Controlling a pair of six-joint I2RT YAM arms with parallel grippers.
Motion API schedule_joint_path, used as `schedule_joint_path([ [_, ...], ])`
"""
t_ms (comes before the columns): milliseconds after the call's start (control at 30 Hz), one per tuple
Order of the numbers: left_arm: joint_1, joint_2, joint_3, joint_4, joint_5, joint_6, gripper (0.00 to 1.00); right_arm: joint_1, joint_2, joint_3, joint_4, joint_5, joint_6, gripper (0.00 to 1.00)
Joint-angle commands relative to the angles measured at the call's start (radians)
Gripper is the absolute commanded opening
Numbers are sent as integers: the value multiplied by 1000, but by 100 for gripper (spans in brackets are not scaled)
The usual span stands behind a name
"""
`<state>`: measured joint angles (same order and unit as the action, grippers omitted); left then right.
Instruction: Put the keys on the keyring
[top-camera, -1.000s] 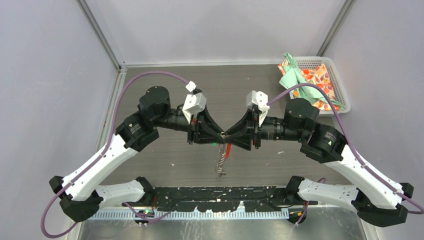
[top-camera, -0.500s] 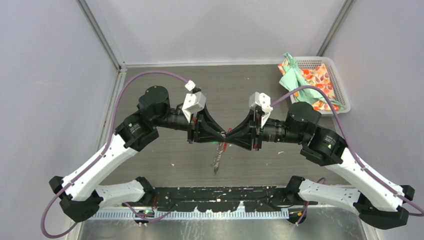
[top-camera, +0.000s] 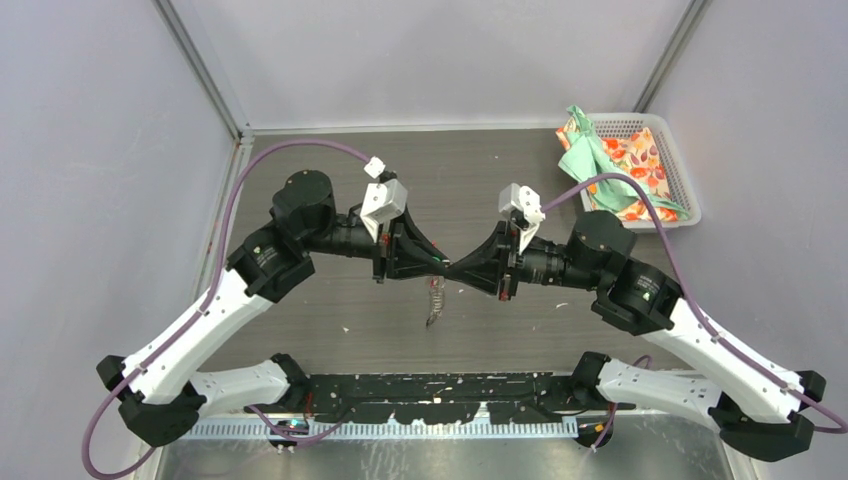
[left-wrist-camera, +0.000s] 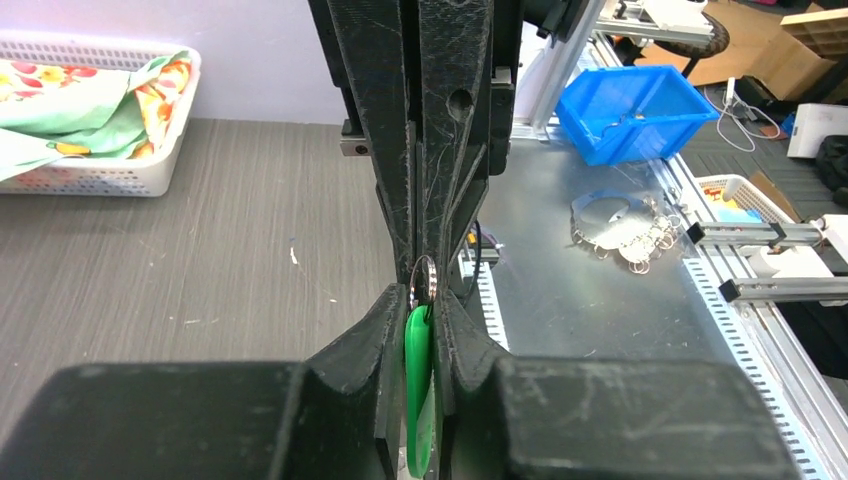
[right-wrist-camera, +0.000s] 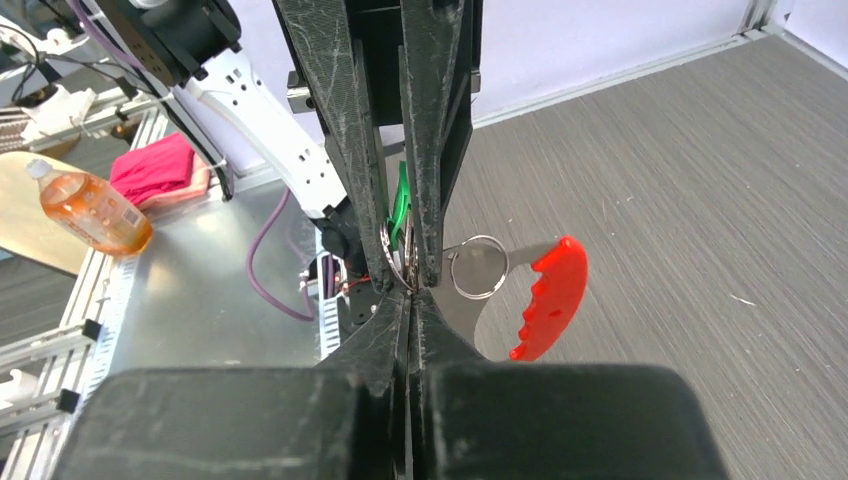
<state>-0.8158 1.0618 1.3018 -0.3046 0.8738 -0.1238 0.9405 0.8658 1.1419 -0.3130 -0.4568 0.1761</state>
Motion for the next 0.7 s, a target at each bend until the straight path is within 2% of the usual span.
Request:
schedule_joint_path([
  [0,2,-18,11,69,-37,10,0,9,-71,-27,161,60,43,1],
  [300,25,-30,6,85,-94,21,0,8,-162,-99,222,200,125,1],
  [400,26,-29,16,83,-93,13,0,8,-180,-101,159,213,114,1],
  [467,25,-28,24,82,-88,2,0,9,-185,-105,114,199,107,24],
  [500,26,-25,28,84,-81,-4,0,9,-185,-113,112,194,108,31],
  [600,26,-17,39,94,-69,-33,0,9,-177,-147,190,168,127,42],
  [667,26,-13,53,102,-68,-51,0,9,-158,-160,253,139,131,46],
])
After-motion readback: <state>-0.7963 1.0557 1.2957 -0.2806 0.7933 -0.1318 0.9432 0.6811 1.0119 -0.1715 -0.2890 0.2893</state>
